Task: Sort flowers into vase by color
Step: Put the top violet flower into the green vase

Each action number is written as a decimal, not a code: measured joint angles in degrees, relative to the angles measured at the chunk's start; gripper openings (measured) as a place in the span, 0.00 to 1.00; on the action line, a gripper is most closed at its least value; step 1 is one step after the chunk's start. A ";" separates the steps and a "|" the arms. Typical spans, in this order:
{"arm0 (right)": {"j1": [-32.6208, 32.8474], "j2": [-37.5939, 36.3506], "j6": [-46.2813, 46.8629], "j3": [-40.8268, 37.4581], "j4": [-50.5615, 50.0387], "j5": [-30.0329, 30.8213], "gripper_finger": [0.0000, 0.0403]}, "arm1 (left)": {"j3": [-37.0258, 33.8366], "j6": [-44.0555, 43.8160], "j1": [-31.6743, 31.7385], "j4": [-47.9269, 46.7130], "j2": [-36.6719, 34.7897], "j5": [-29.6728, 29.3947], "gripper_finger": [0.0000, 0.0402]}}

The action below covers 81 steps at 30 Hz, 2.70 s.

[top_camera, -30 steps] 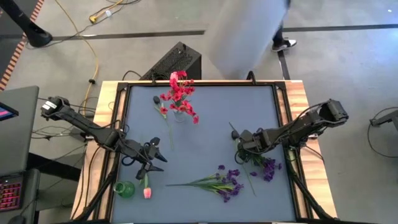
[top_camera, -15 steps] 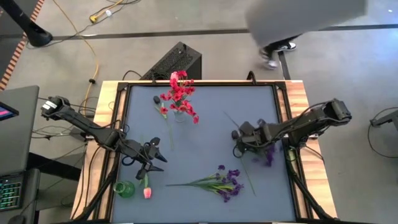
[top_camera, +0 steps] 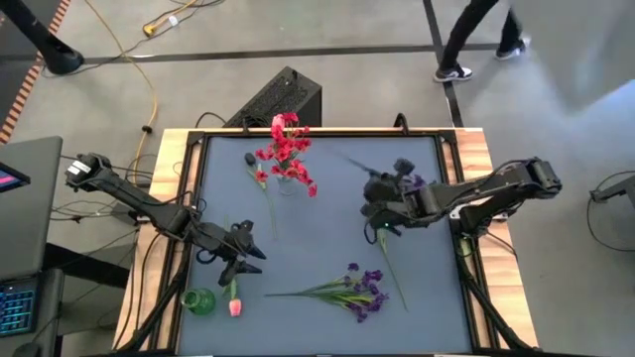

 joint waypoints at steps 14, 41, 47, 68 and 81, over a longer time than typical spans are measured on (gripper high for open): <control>15.38 5.38 -64.11 0.64 39.99 11.71 0.06 | 0.00 -10.31 0.02 -0.34 0.00 3.72 0.47; 15.21 39.29 -110.03 15.95 48.85 -0.91 0.06 | 0.00 -15.02 3.51 19.95 13.20 -2.45 0.47; 15.04 38.53 -110.39 16.71 49.76 -2.11 0.07 | 0.05 -10.43 6.58 23.64 17.23 -1.95 0.47; 13.97 38.14 -100.52 16.64 42.91 -2.09 0.08 | 0.76 -5.27 14.12 22.83 18.01 3.77 0.47; 13.89 38.14 -106.74 16.66 51.96 -4.88 0.07 | 0.76 -5.92 14.12 23.10 18.01 5.86 0.47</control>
